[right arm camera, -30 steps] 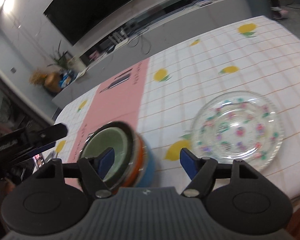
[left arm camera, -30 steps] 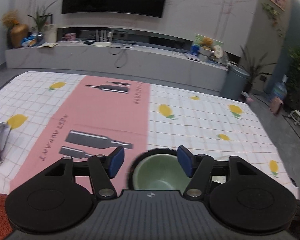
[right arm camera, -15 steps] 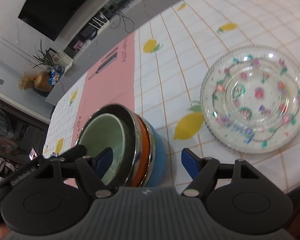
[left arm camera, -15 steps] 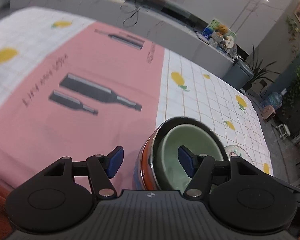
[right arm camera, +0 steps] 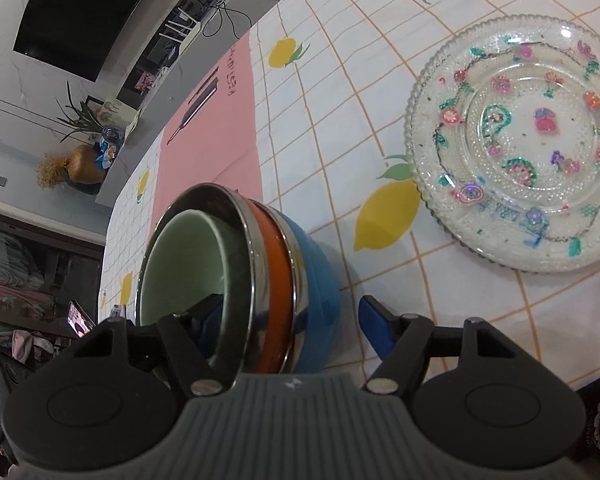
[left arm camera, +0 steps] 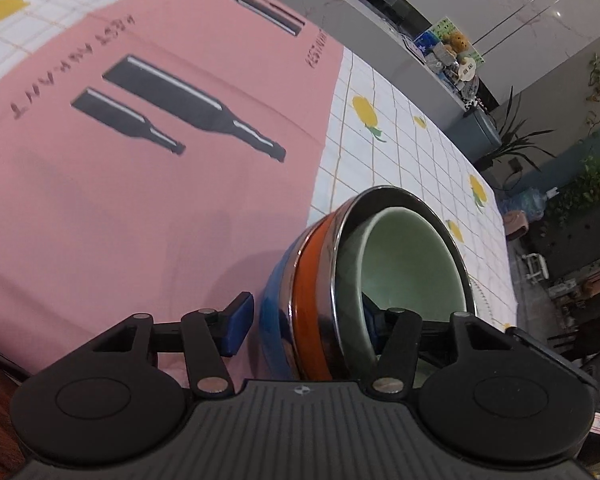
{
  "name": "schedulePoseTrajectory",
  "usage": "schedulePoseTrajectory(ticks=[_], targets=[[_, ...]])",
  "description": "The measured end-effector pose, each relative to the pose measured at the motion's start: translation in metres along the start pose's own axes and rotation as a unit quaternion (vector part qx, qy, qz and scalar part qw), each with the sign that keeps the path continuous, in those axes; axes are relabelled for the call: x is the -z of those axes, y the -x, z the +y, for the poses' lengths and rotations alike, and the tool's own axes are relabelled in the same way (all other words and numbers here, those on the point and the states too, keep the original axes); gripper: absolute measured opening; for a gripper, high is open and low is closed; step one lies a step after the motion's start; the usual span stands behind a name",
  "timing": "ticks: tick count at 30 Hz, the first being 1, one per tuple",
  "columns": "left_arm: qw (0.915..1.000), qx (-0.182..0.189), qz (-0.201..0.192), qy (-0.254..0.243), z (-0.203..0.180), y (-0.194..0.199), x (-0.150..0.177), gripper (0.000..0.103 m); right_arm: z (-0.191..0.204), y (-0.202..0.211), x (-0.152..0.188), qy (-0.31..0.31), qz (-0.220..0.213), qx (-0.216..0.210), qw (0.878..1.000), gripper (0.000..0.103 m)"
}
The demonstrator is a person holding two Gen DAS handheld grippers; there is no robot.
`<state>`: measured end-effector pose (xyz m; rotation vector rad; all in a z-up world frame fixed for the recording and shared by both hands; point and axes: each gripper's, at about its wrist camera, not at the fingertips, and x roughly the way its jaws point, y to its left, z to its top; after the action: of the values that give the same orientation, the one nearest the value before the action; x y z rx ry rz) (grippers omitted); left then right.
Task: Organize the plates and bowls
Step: 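Lift the bowl stack with both grippers and carry it over the plate stack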
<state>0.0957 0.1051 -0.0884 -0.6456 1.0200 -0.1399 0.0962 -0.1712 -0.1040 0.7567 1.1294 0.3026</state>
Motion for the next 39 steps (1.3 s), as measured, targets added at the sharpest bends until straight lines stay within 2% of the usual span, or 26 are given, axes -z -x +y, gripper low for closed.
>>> schedulePoseTrajectory(ticks=[8, 16, 24, 31, 39], targets=[[0.9993, 0.022, 0.018, 0.023, 0.005, -0.005, 0.0, 0.062, -0.005, -0.009, -0.005, -0.029, 0.015, -0.023, 0.999, 0.06], [0.9997, 0.02, 0.011, 0.012, -0.001, -0.003, 0.002, 0.061, -0.009, -0.006, -0.003, -0.037, 0.009, -0.015, 0.999, 0.051], [0.9997, 0.018, 0.013, 0.011, -0.008, -0.001, 0.007, 0.061, -0.012, 0.003, 0.0, -0.045, 0.007, -0.002, 0.999, 0.049], [0.9996, 0.026, 0.011, -0.005, -0.032, 0.0, 0.009, 0.061, -0.02, 0.025, -0.002, -0.05, -0.006, -0.007, 0.999, 0.049], [0.9977, 0.05, 0.018, -0.041, -0.089, -0.013, 0.012, 0.061, -0.037, 0.074, -0.015, -0.05, -0.036, -0.006, 0.998, 0.049]])
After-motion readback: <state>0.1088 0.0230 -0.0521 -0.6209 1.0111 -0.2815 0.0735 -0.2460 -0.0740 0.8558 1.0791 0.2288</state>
